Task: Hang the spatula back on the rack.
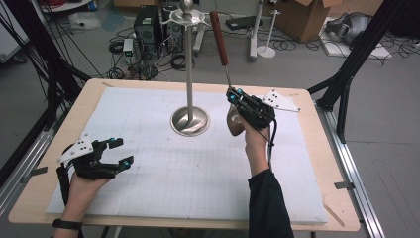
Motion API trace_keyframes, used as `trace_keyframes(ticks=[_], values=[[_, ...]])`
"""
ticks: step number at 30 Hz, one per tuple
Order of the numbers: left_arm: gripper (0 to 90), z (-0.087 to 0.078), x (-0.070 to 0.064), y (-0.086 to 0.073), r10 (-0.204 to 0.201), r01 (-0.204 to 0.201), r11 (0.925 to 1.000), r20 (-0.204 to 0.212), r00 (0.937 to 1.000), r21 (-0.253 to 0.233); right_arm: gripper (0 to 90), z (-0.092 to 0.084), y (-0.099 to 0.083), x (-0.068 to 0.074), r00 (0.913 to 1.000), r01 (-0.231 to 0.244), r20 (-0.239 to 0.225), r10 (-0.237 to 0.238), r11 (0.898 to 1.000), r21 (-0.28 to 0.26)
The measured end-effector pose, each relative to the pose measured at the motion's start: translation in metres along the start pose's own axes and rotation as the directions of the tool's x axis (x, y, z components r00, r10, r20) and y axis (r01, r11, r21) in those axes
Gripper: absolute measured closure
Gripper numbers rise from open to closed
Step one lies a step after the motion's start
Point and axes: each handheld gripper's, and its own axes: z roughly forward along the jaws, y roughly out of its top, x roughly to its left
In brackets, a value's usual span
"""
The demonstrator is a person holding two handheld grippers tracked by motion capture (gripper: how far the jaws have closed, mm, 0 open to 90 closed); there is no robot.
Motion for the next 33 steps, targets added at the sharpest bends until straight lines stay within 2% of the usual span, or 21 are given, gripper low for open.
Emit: trace_keyframes(ticks=[33], values=[[19.1,-0.001,0.0,0.0,0.0,0.0,1.0,0.003,1.0,0.006,84.4,0.005,-0.011,0.001,0.9999,-0.005,-0.016,0.005,1.0,0.022]])
